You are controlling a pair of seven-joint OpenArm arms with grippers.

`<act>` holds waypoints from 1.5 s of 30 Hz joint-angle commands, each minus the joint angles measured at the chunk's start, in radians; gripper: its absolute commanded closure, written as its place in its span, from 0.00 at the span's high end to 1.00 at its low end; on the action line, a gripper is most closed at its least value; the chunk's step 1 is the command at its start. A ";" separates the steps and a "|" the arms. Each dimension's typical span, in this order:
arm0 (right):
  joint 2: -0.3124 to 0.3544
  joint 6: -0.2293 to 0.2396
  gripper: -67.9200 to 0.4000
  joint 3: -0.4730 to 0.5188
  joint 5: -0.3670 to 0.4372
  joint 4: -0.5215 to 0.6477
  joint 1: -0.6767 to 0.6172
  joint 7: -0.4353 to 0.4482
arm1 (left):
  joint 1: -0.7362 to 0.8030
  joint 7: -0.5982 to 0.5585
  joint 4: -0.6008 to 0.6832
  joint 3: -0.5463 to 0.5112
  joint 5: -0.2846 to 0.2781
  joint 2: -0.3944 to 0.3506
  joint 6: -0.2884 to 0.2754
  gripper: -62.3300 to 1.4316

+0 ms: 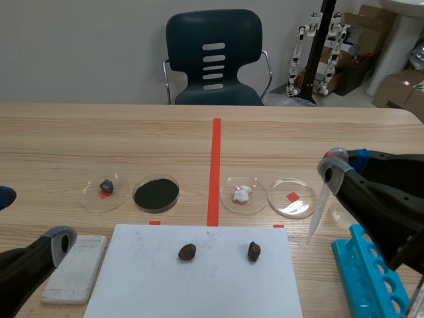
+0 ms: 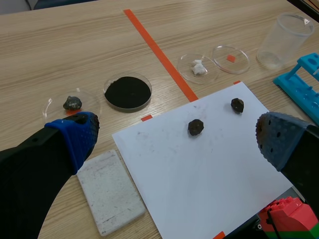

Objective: Put the dropper in the beaker

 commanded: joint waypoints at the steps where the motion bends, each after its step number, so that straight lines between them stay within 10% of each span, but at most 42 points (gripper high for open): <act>1: 0.011 0.000 0.02 -0.002 0.015 0.016 0.009 0.014 | 0.003 -0.014 0.016 -0.008 -0.010 0.000 -0.001 1.00; 27: 0.011 -0.018 0.03 0.134 0.026 0.014 0.029 0.026 | 0.003 -0.014 0.016 -0.008 -0.011 0.000 -0.001 1.00; 40: 0.019 -0.299 0.07 0.220 0.098 -0.084 0.114 0.002 | 0.003 -0.014 0.016 -0.008 -0.011 0.000 -0.001 1.00; 45: 0.064 -0.308 0.07 0.185 0.132 -0.172 0.175 0.010 | 0.003 -0.014 0.016 -0.008 -0.011 0.000 -0.001 1.00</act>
